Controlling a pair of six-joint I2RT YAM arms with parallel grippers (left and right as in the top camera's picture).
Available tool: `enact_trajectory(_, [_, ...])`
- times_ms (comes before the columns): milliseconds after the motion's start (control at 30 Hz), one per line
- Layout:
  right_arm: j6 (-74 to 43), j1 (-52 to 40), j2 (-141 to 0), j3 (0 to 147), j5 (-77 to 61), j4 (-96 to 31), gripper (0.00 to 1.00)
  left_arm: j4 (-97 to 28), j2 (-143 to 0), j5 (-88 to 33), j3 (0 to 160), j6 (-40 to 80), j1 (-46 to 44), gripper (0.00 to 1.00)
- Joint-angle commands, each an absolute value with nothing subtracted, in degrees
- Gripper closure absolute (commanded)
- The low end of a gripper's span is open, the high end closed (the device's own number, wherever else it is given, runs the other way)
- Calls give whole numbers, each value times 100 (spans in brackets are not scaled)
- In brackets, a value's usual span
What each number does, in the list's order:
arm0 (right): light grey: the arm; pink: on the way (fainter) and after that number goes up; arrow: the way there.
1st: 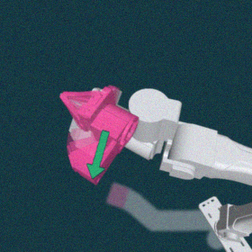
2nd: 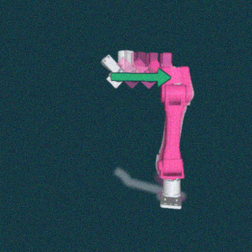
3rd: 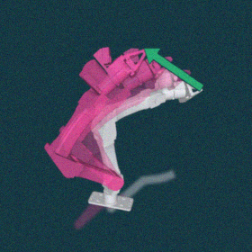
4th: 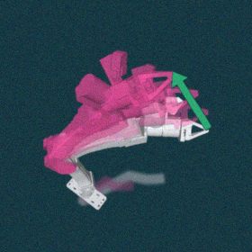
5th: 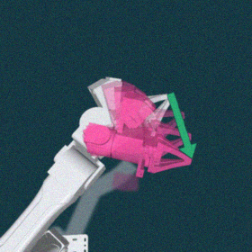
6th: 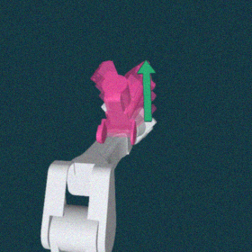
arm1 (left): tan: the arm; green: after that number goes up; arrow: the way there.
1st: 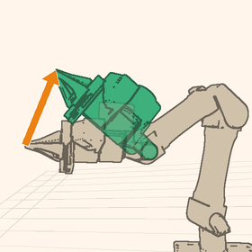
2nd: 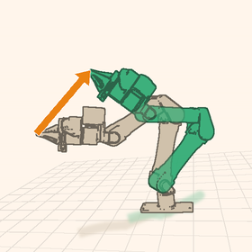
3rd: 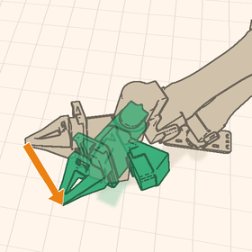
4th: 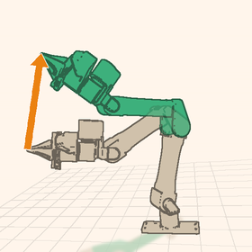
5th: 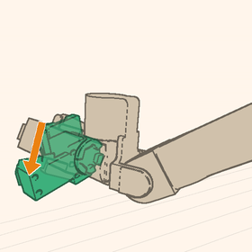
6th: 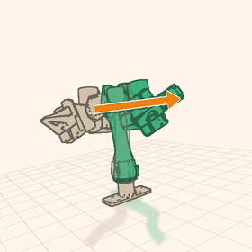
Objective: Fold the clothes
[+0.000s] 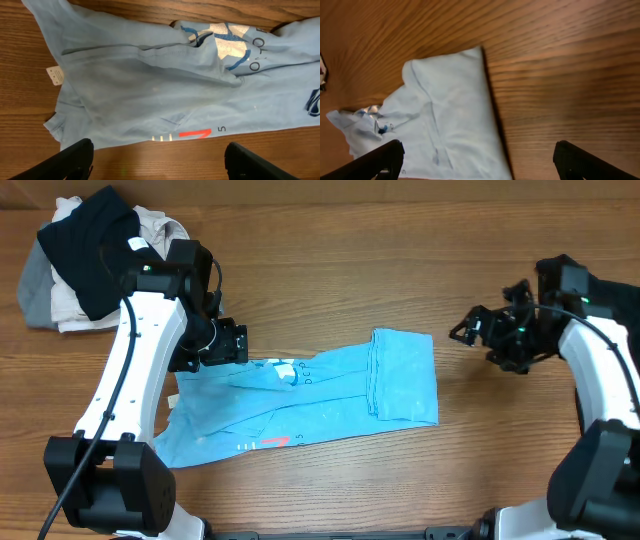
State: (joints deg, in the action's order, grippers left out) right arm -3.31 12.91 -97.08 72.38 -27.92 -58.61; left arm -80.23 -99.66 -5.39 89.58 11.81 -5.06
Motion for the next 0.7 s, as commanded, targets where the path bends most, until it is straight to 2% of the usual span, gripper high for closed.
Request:
enact_trajectory(0, [161,1380,-10082,6855,-3476,-5603,0,-8018,-9970,-582,8962,1157,-528,13])
enact_trajectory(533, [84,871,-10438,5367,-4018,-4082,1,-7966,-9970,-604,8962,1160,-528,13])
enact_trajectory(667, [-200,624,-10488,5094,-4023,-3658,7,-7961,-9970,-604,8962,1162,-528,13])
